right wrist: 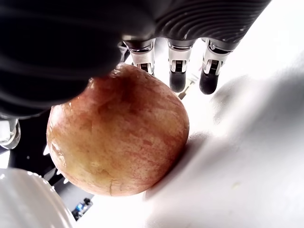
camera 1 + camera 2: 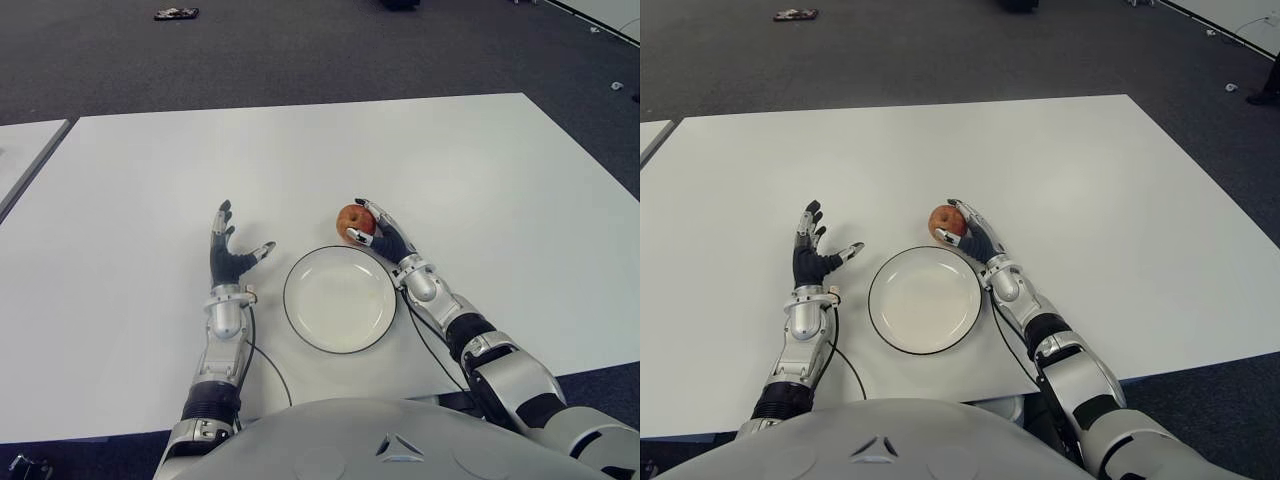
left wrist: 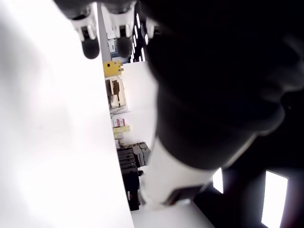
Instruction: Put the apples into the plate.
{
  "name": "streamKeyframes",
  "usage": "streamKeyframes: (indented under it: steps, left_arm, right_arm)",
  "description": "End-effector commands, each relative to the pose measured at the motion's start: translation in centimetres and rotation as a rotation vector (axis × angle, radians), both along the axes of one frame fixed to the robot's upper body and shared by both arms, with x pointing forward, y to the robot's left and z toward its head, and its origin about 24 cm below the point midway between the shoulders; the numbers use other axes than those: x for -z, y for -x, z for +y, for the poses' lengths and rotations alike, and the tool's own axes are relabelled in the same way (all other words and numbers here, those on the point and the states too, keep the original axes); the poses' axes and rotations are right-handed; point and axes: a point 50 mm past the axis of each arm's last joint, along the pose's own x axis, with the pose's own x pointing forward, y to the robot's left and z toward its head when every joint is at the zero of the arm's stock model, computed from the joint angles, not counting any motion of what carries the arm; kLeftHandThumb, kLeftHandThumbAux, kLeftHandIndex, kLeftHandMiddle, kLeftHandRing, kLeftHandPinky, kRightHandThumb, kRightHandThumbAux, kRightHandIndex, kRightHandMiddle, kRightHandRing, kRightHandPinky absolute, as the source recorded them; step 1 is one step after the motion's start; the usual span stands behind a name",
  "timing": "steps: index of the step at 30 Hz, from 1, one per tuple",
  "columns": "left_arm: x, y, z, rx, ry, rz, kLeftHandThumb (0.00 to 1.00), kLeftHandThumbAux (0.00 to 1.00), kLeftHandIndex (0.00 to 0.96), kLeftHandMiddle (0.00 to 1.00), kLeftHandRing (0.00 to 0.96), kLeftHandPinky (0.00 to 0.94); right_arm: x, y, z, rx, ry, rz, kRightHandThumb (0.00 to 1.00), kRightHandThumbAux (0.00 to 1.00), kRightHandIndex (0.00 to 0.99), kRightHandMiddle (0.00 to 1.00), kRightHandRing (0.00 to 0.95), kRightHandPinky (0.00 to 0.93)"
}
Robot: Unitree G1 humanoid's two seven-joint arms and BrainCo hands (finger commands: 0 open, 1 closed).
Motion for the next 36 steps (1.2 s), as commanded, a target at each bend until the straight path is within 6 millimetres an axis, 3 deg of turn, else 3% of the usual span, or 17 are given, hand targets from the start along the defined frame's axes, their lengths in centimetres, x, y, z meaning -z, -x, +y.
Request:
streamKeyframes:
  steps: [1,30,36]
  left_arm:
    - [0.25,0.23,-0.04,-0.001,0.0,0.017,0.0,0.509,0.0,0.0,0.0,0.0]
    - [0.0,0.36,-0.1,0.0,0.004,0.007,0.0,0.512,0.0,0.0,0.0,0.0]
    - [-0.11,0.37,-0.14,-0.001,0.004,0.006,0.0,0.513,0.0,0.0,0.0,0.0]
  right_arm:
    - [2.07,1.45,-0.37,0.002,0.063,0.097,0.251,0.269,0.0,0.0,0.0,0.037]
    - [1.85,1.57,-0.4,0.006,0.023,0.08,0.24,0.33,0.0,0.0,0.0,0.041]
    - [1.62,1.27,-0.84,0.016,0.041,0.065,0.309,0.306,0.0,0.0,0.0,0.072]
